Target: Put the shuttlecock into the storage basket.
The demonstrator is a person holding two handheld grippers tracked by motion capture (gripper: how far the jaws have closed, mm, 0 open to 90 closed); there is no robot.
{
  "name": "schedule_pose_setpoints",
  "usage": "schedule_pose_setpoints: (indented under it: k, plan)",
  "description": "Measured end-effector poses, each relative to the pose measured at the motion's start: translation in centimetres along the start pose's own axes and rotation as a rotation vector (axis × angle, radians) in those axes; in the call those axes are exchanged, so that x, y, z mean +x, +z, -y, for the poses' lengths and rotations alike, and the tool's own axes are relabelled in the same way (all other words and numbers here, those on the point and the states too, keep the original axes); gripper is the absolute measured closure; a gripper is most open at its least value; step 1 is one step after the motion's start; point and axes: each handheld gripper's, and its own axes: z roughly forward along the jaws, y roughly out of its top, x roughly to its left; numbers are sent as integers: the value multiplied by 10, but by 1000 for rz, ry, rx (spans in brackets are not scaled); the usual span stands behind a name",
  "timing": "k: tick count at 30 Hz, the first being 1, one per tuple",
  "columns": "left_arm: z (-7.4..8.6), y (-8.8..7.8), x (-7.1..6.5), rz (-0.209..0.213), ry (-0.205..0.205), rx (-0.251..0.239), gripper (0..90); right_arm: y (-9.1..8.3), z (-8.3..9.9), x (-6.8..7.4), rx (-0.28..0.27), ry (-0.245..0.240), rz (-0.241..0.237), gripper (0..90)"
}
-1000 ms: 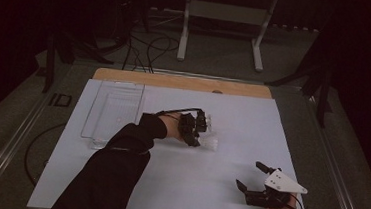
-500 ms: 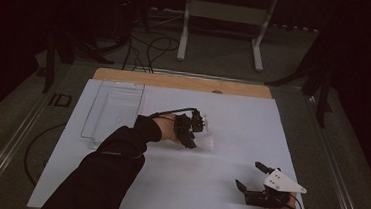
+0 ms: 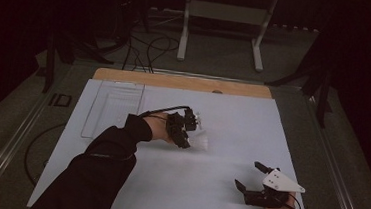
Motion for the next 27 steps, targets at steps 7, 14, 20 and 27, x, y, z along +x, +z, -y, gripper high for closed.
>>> schedule_pose_setpoints:
  k: [7, 14, 20, 27]
  plan:
    - [2, -16, -3, -3, -17, -13, 647, 1, 0, 0, -1, 3, -1, 97]
    - [3, -26, -5, 3, -31, -16, 647, 0, 0, 1, -3, 4, -2, 96]
    - [6, -37, -6, 8, -29, -28, 647, 1, 0, 1, -2, -1, -1, 96]
    - [8, -54, -7, -7, -35, -31, 647, 0, -1, 2, -7, -11, 0, 97]
